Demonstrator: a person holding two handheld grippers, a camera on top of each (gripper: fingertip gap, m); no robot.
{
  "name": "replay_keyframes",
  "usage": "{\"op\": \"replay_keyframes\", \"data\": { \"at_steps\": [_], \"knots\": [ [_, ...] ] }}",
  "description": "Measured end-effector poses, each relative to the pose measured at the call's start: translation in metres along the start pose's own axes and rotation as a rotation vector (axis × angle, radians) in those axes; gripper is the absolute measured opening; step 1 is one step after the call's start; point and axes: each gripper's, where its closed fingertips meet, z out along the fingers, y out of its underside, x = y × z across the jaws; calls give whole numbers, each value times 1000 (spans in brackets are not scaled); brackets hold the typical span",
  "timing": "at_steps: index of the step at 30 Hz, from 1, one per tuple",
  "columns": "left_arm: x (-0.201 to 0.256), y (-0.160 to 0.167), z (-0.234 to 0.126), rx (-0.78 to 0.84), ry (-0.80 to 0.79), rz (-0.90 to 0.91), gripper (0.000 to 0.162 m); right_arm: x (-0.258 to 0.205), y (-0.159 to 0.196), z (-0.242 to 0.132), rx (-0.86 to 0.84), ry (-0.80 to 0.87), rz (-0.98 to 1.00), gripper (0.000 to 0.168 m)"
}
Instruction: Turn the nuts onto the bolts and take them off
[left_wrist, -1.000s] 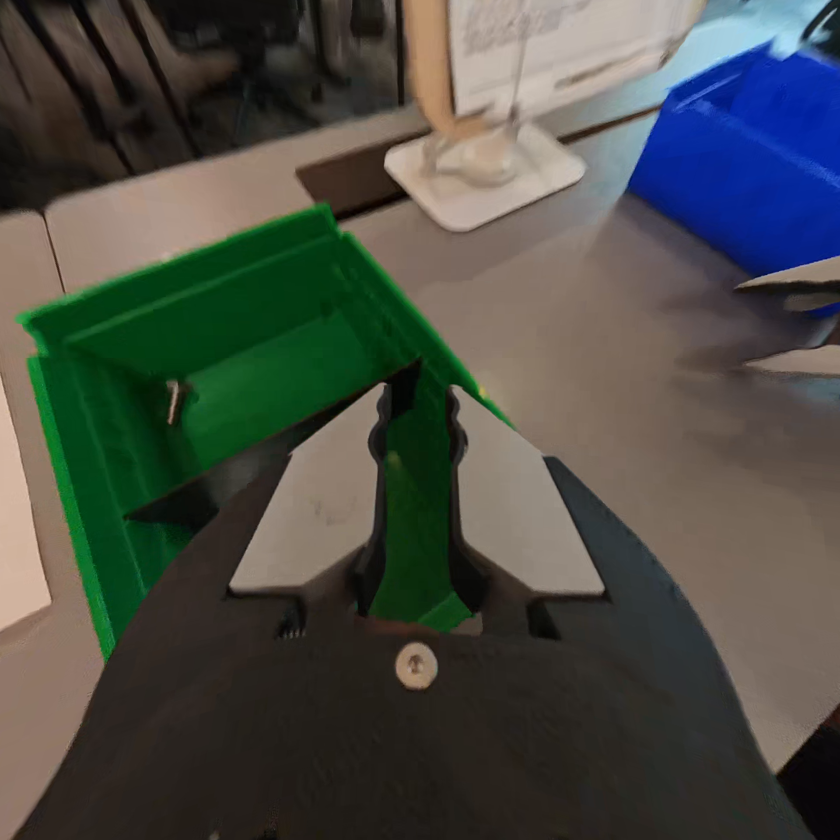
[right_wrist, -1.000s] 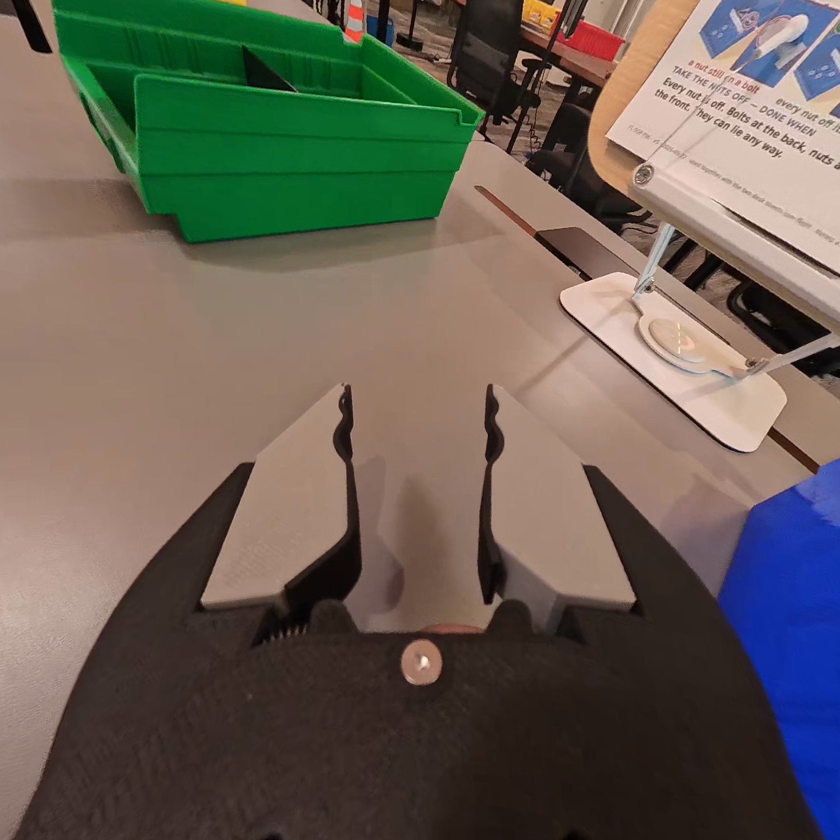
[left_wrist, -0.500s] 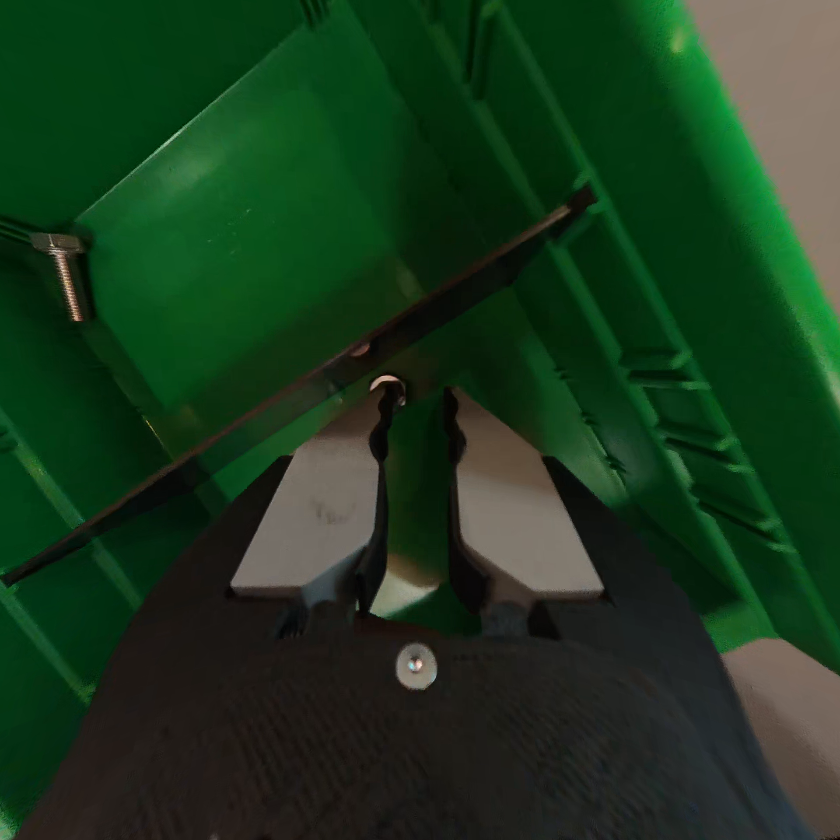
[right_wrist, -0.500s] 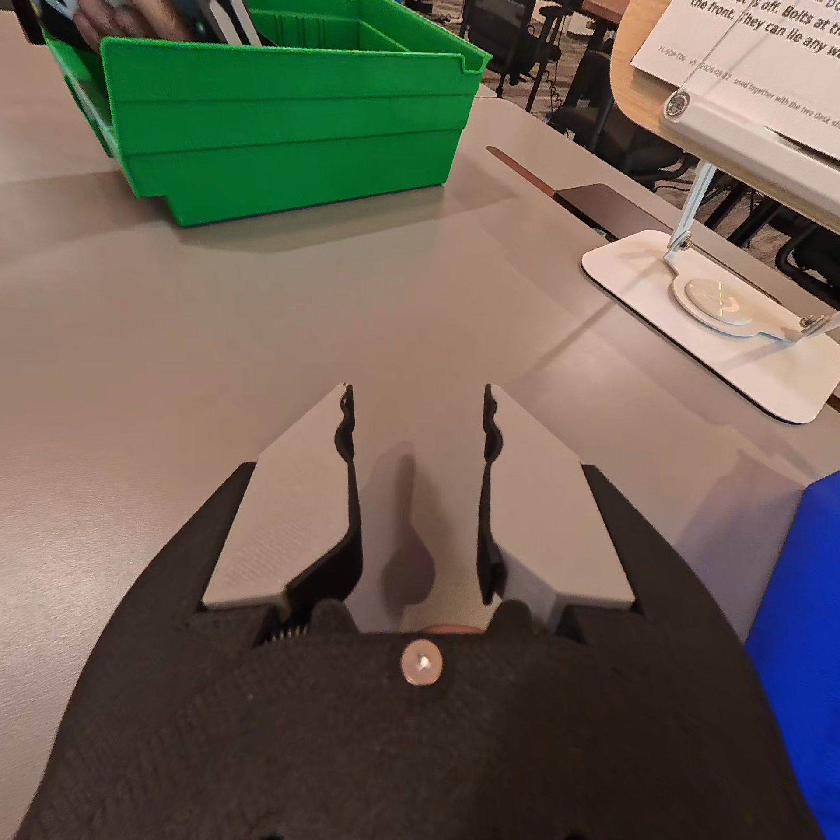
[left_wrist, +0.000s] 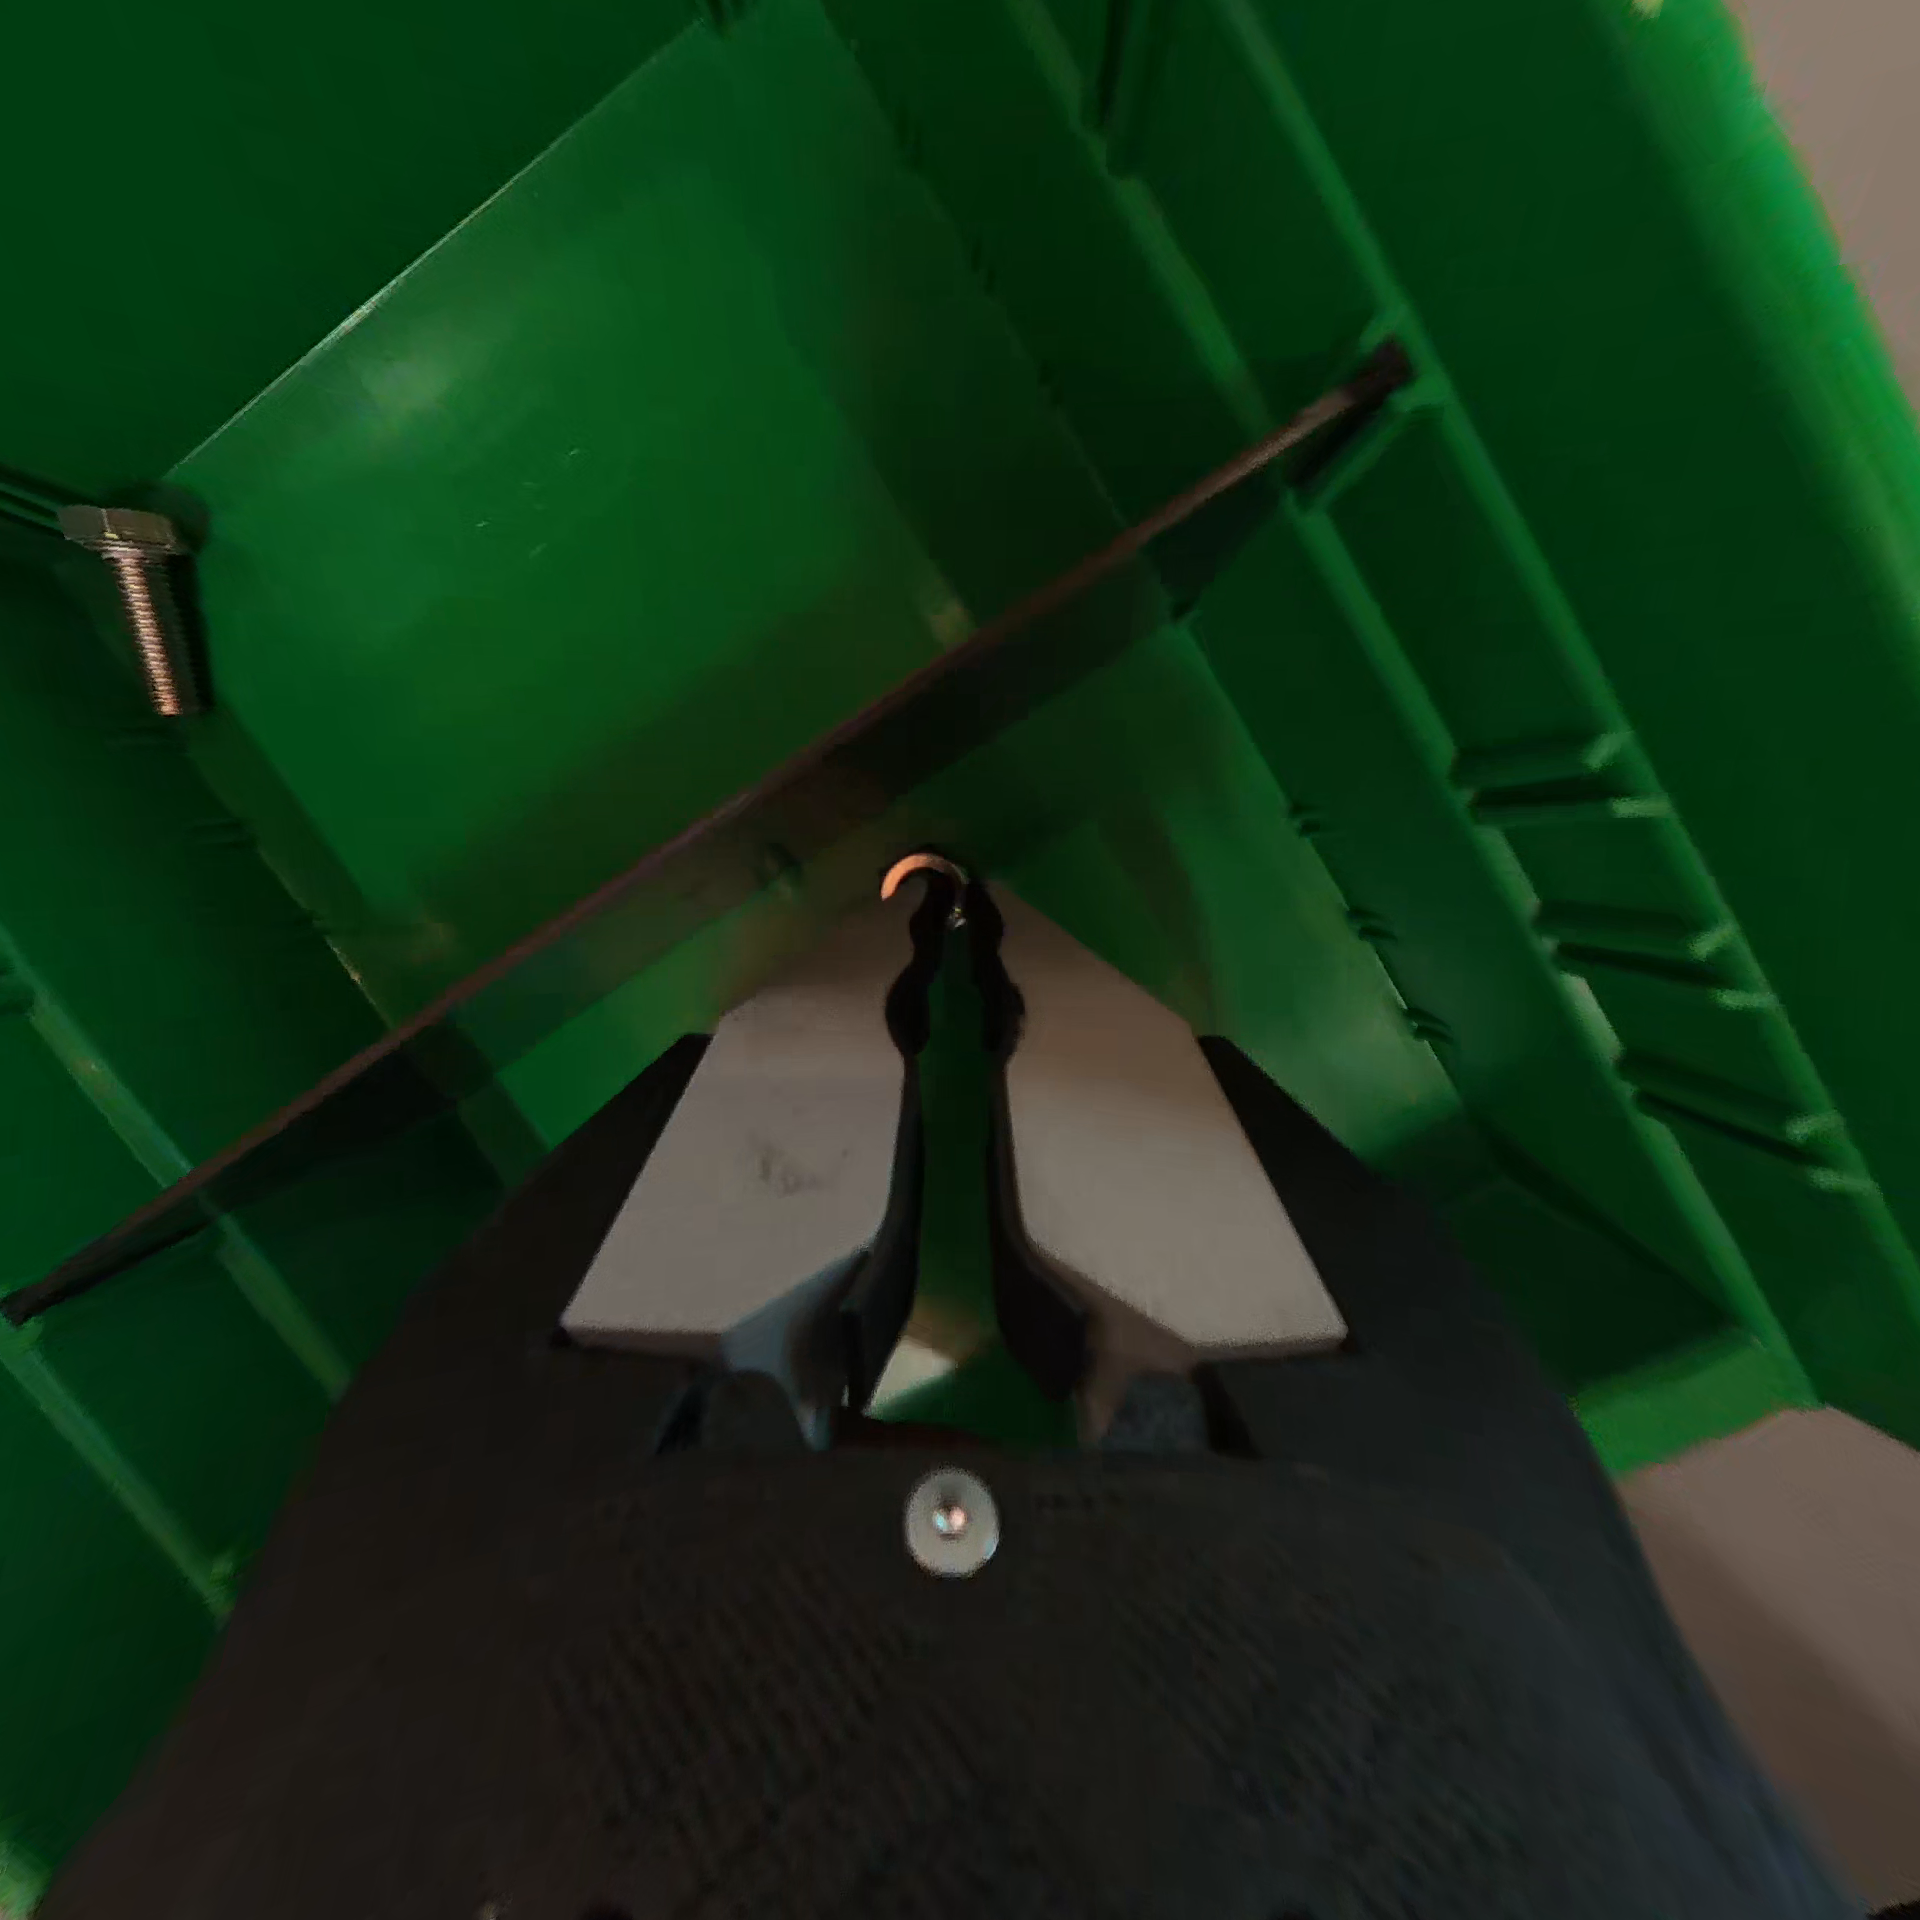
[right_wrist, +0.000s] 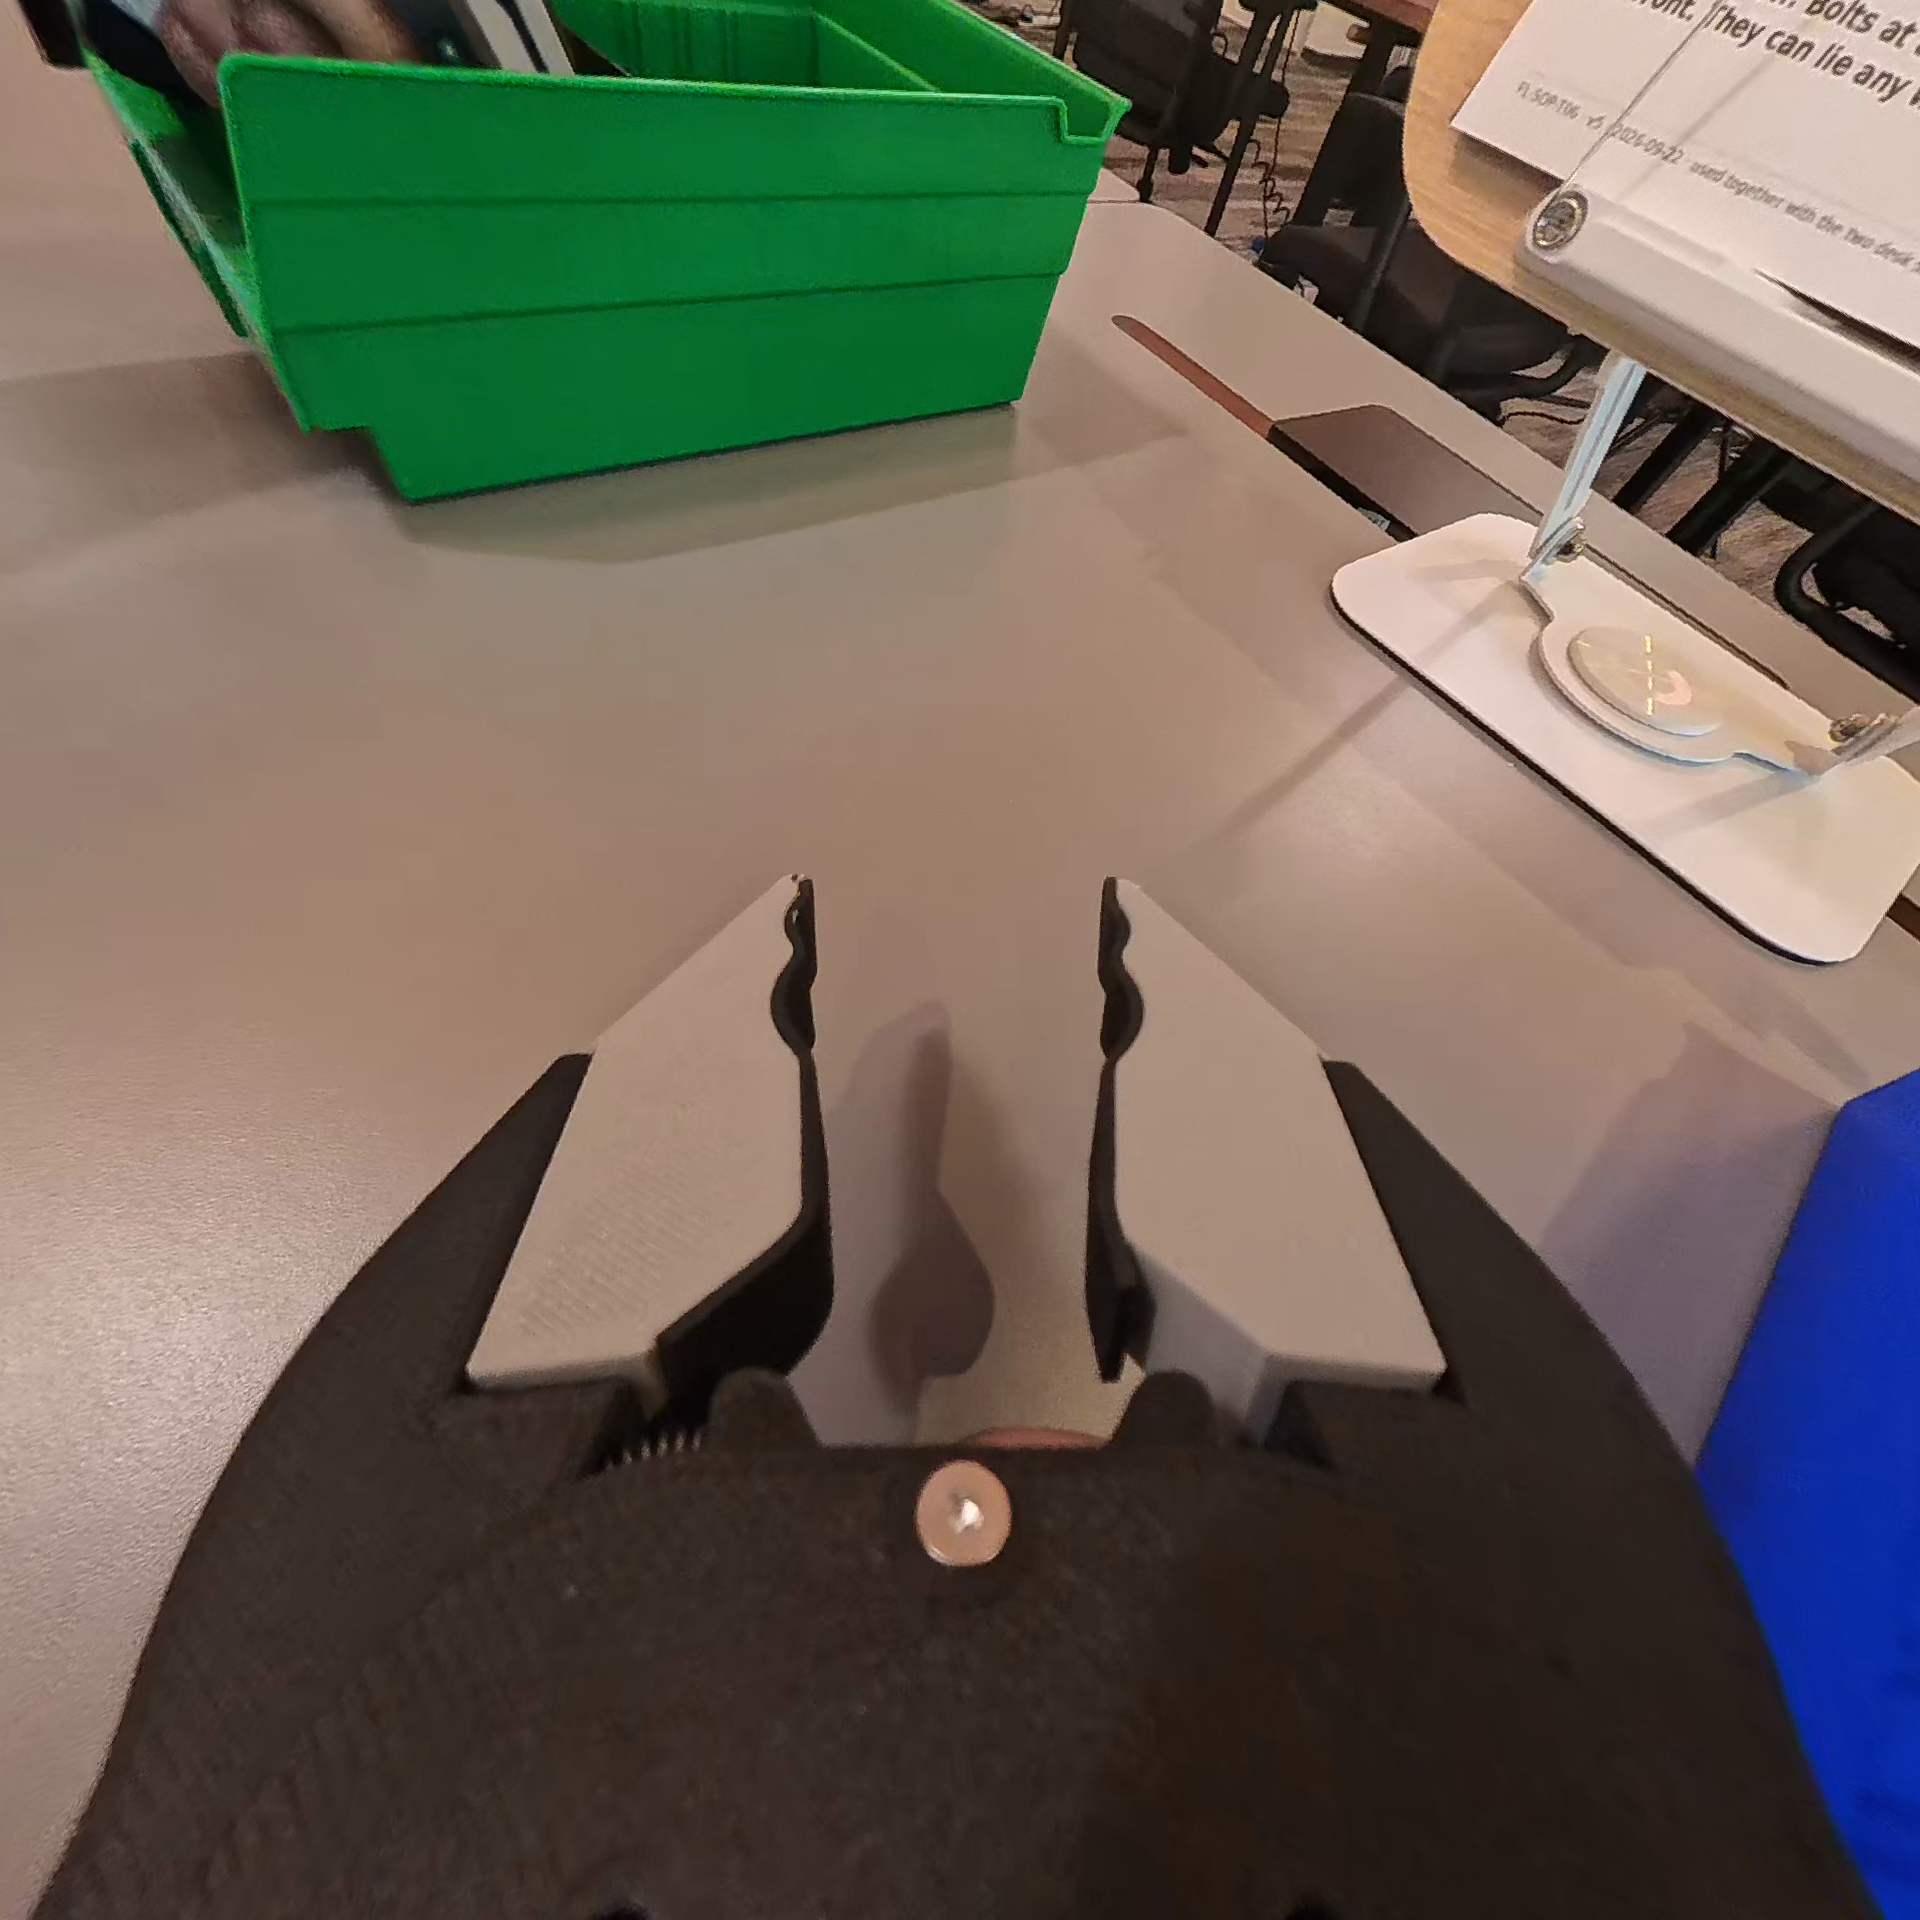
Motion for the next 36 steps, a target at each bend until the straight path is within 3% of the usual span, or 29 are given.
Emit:
{"op": "replay_keyframes", "data": {
  "at_steps": [6,12,15,21,27,29,36],
  "knots": [
    [-4,-22,-66,70,-113,115,2,-1,-3,-1,10,-3,0,52],
    [89,-70,-115,237,102,255,2,-2,-5,-1,13,7,-13,52],
    [155,-73,-104,229,259,369,2,0,-10,-5,43,17,-20,52],
    [226,-51,-40,102,350,474,2,13,-27,-22,138,52,3,52],
    [235,-35,0,5,354,434,8,12,-24,-21,121,50,-2,52],
    [235,-33,1,-5,363,423,18,10,-23,-20,116,49,-15,52],
    [239,-35,-13,12,393,420,24,7,-22,-18,103,46,-33,52]
  ]
}}
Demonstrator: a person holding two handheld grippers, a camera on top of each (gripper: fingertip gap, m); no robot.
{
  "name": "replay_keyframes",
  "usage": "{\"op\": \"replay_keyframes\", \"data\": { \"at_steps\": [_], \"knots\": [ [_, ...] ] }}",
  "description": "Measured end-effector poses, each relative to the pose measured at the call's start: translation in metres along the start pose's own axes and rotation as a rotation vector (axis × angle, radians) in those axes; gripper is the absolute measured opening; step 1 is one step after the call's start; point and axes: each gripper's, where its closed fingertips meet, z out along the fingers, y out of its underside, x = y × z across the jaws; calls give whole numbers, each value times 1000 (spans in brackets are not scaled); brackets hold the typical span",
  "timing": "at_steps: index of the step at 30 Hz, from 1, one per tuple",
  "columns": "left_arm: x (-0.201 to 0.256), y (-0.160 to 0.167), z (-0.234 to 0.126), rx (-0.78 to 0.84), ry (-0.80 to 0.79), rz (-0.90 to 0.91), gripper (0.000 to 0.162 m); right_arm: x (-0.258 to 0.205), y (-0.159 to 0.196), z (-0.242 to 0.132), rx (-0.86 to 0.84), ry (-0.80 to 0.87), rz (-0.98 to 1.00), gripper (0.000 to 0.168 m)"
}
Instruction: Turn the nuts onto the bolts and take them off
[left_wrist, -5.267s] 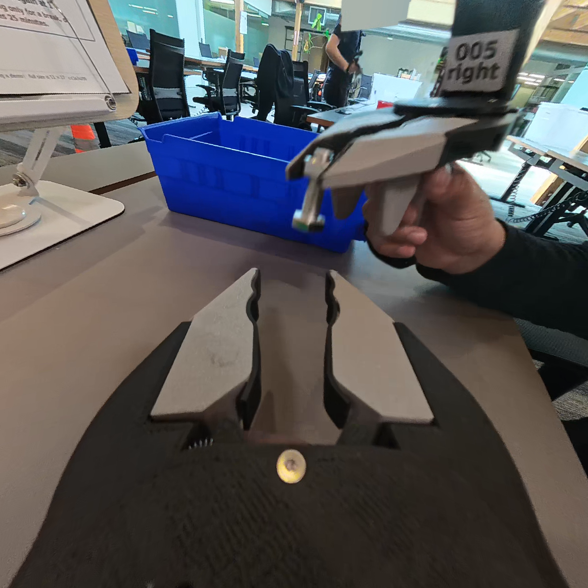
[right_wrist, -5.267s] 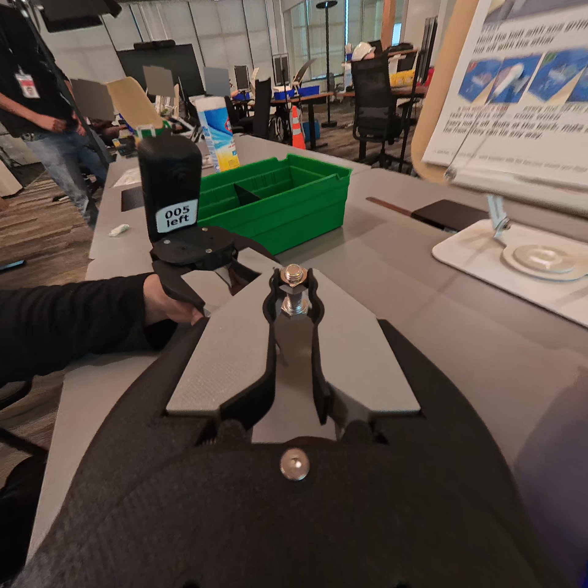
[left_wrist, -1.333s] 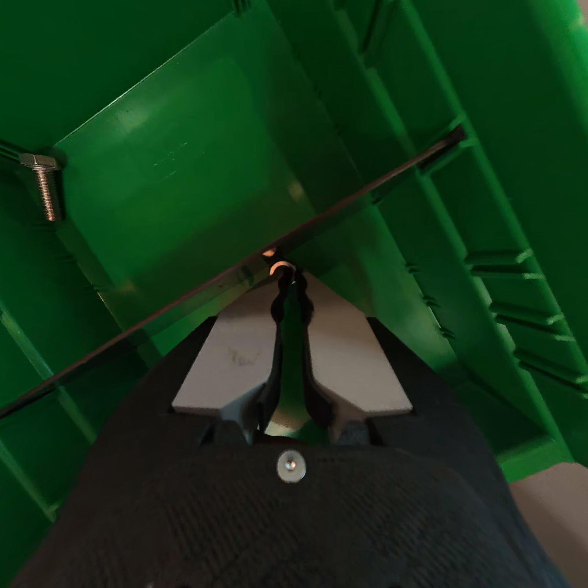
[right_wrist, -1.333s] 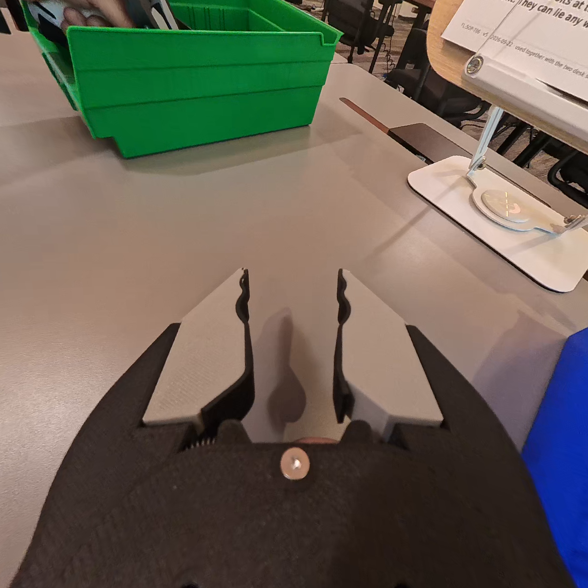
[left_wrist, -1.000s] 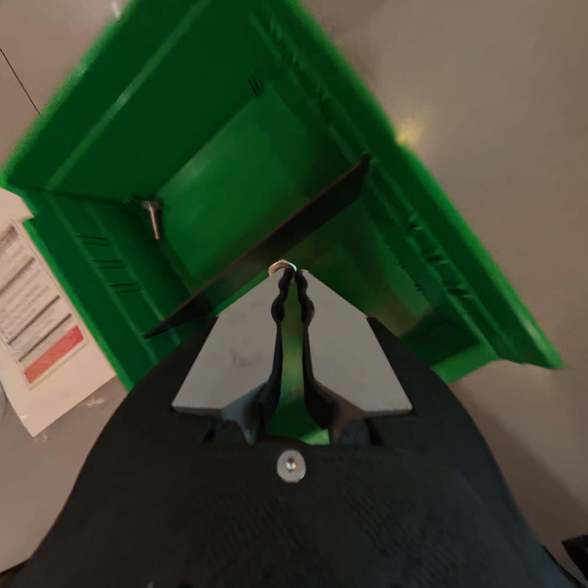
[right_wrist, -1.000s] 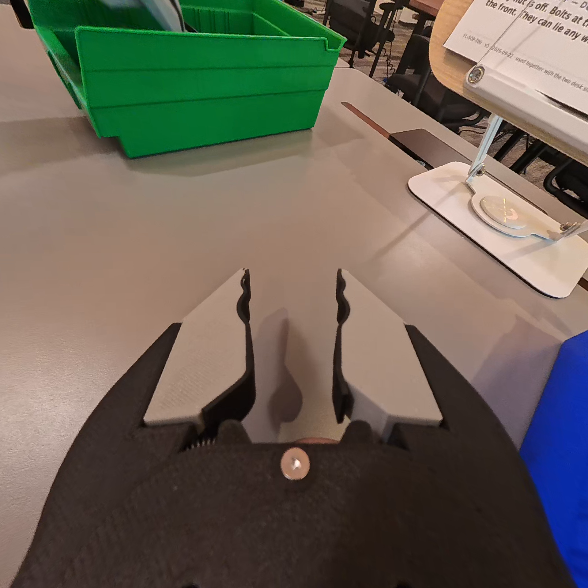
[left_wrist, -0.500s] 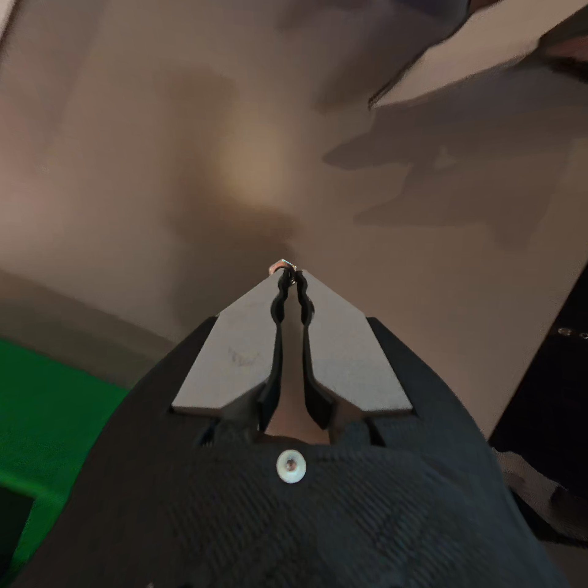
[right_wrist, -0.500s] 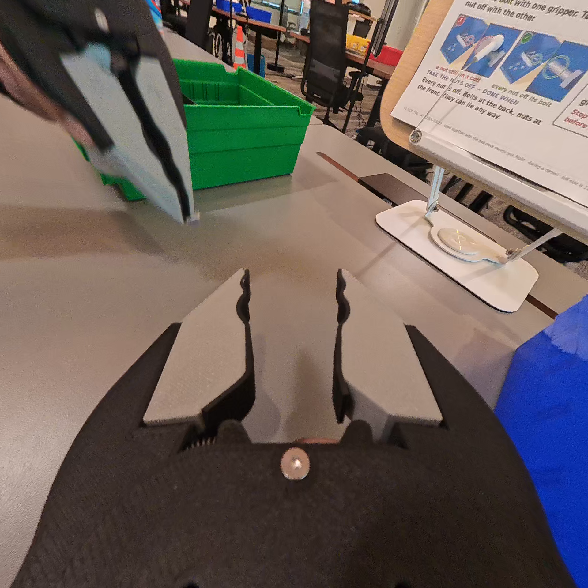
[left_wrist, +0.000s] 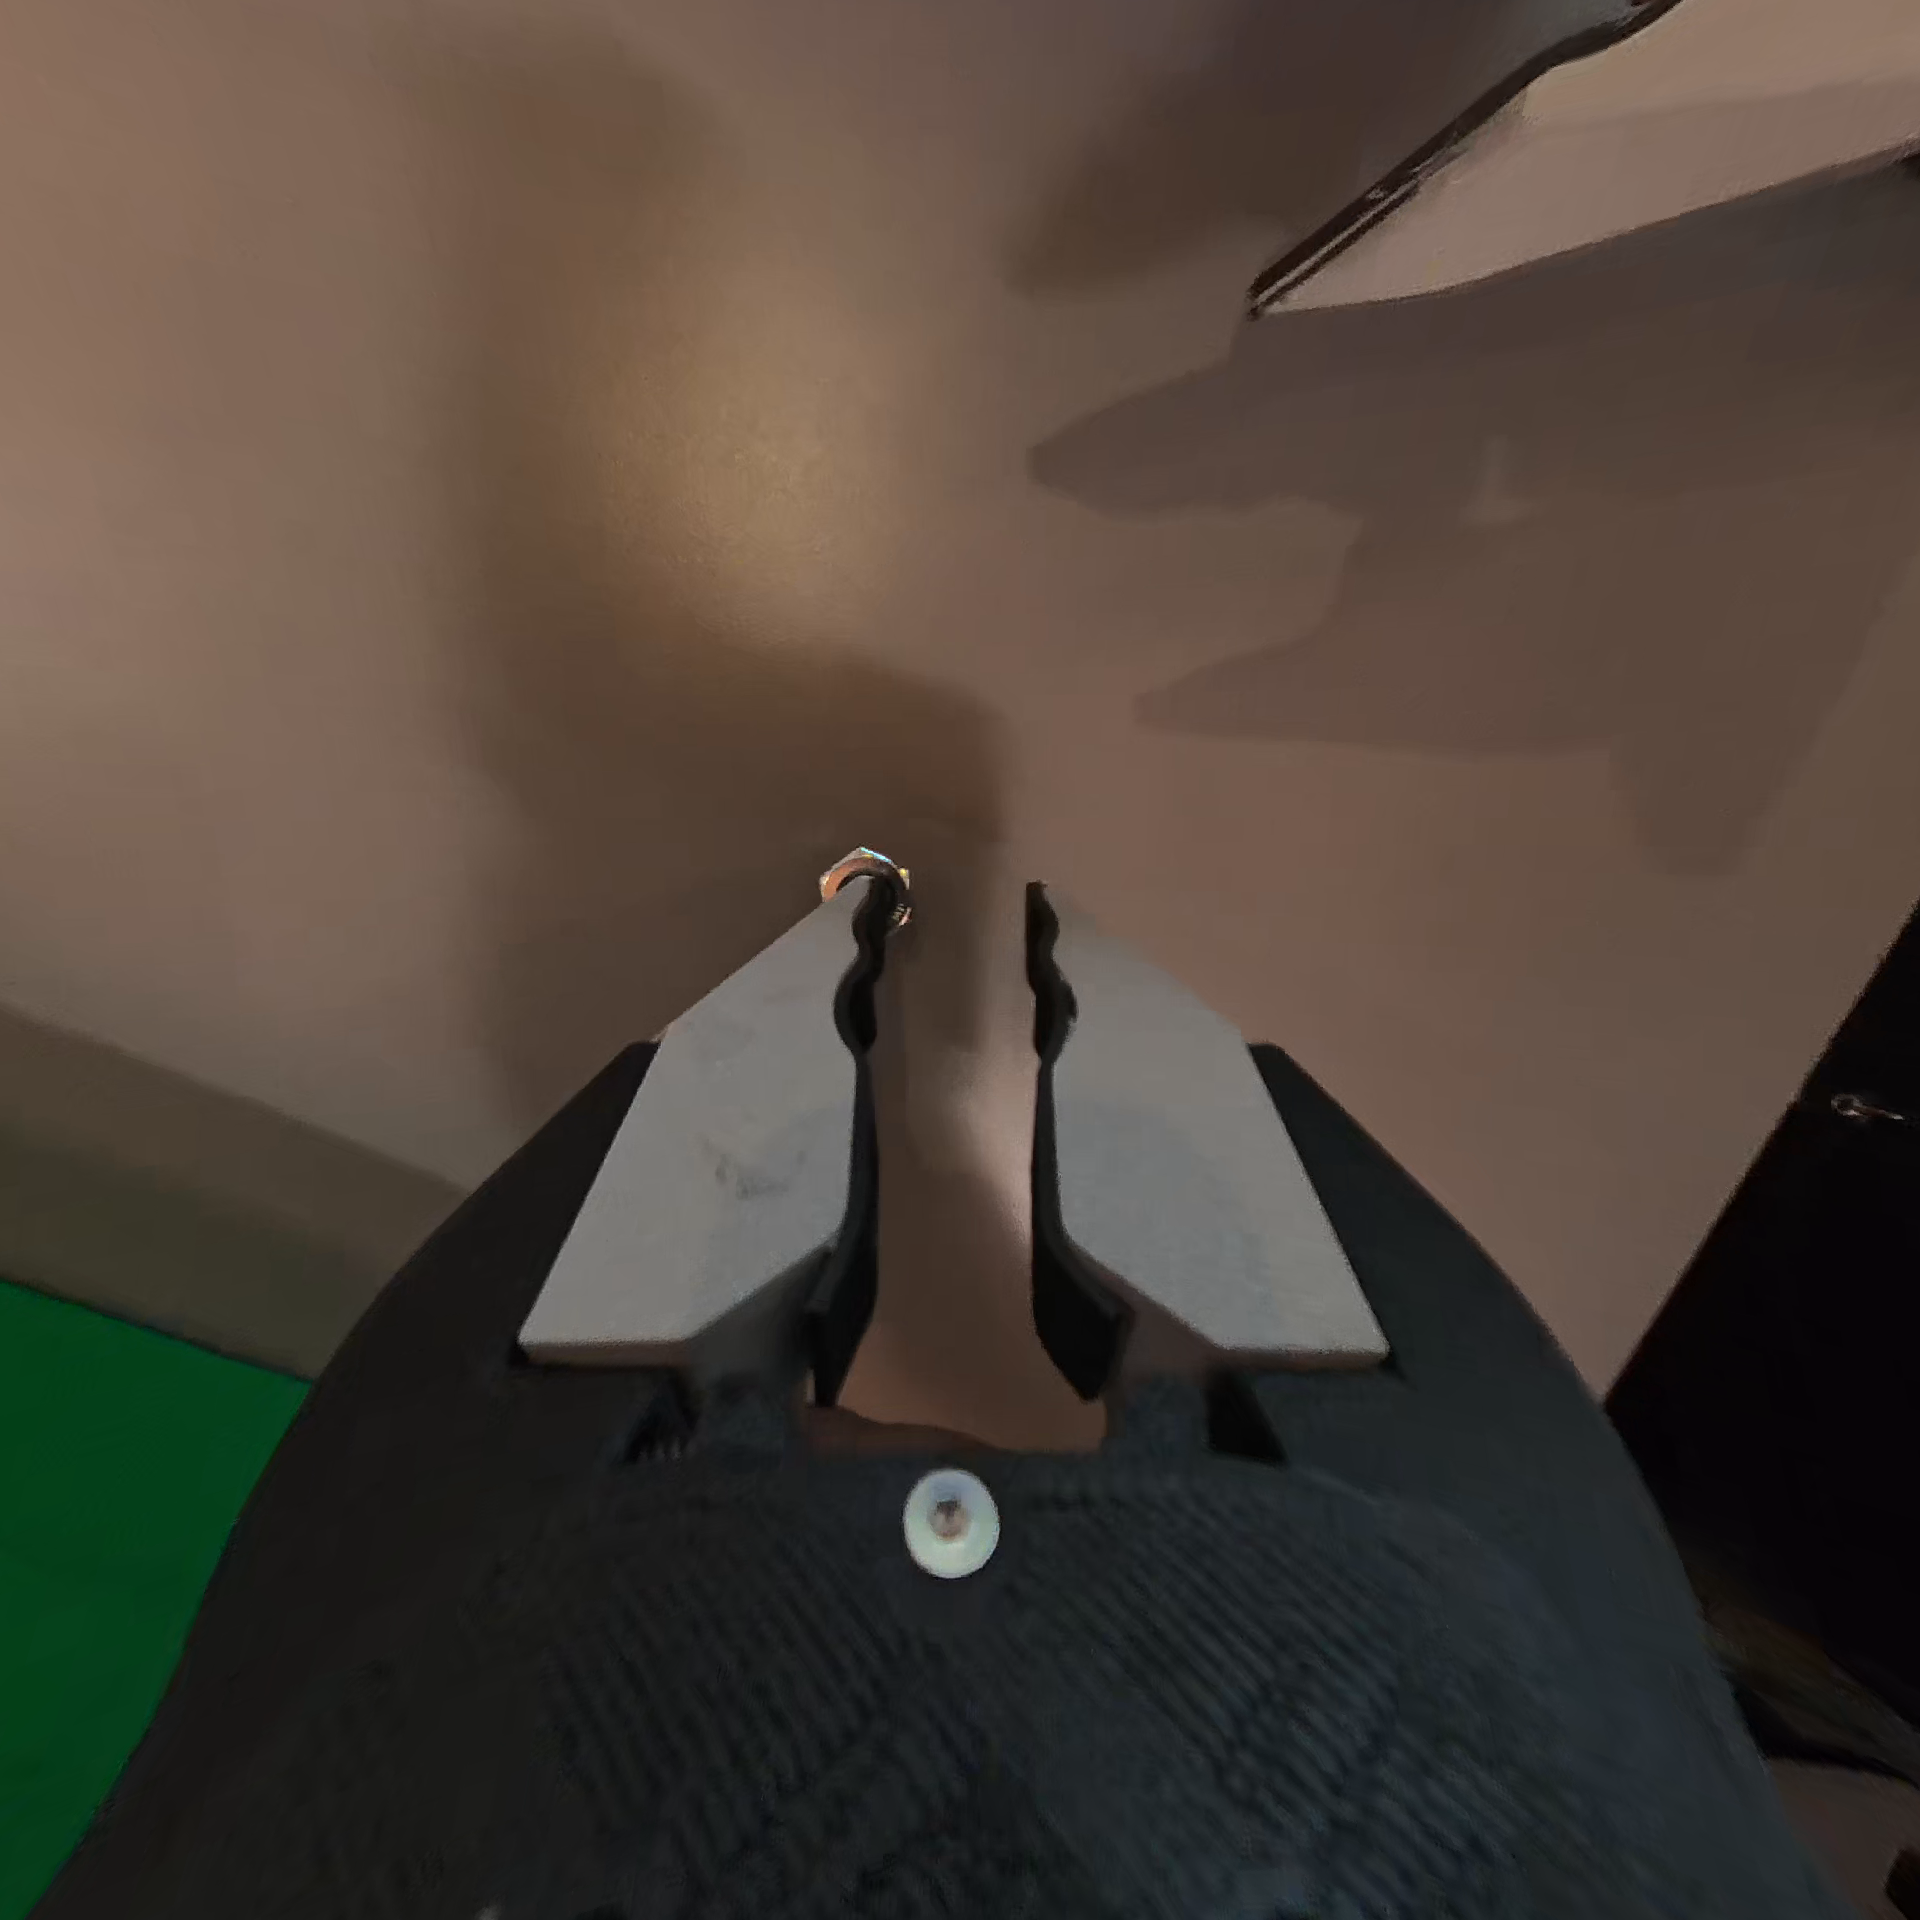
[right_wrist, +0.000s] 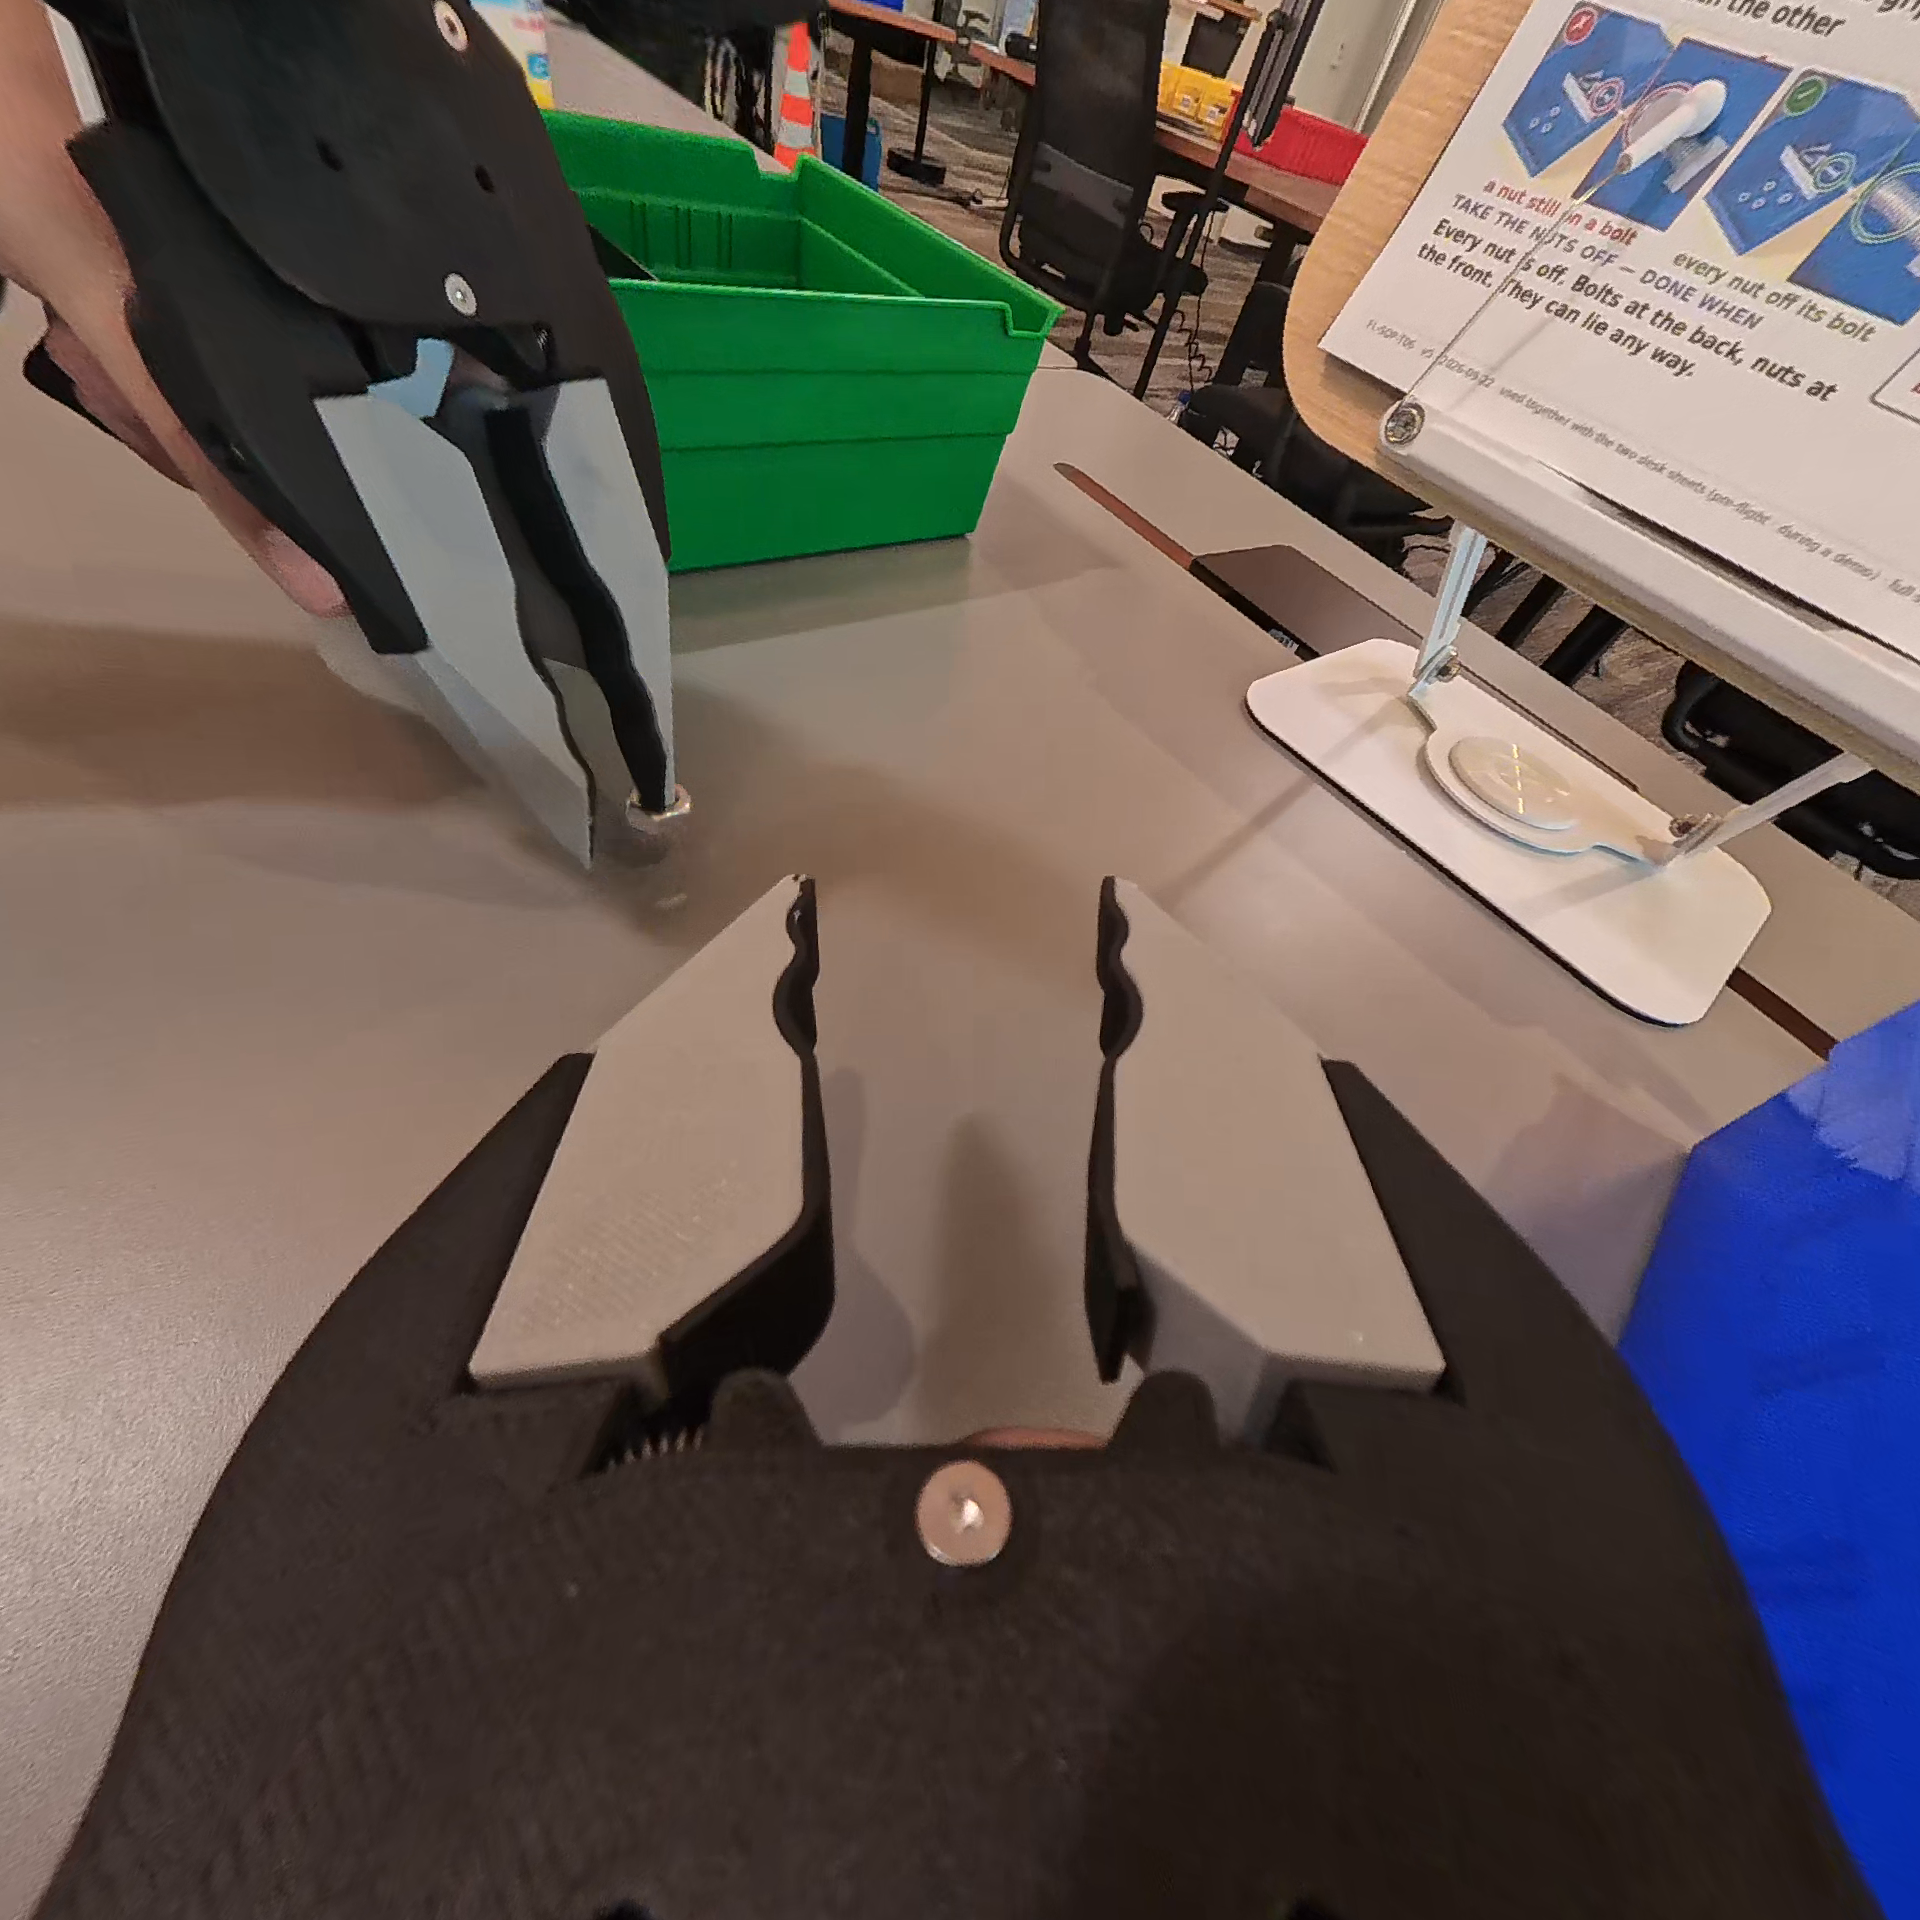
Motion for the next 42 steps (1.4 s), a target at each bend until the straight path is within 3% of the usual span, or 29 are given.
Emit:
{"op": "replay_keyframes", "data": {
  "at_steps": [2,4,6,9,12,18,31,42],
  "knots": [
    [9,1,-2,-2,55,-1,20,0,1,0,-3,-1,3,51],
    [15,2,-3,3,84,24,5,0,0,0,-1,0,2,51],
    [15,3,-1,7,60,51,6,-5,-1,0,6,-36,10,51],
    [26,0,-1,30,79,117,8,-40,-6,0,36,-271,99,46],
    [35,-7,-1,65,48,229,10,-66,5,6,-33,-383,108,49],
    [61,-13,1,84,79,351,14,-69,17,18,-107,-329,91,52],
    [65,-17,16,107,87,349,19,-65,51,22,-310,-264,-27,49],
    [47,-22,-9,185,23,219,25,-52,27,16,-175,-224,25,50]
  ]
}}
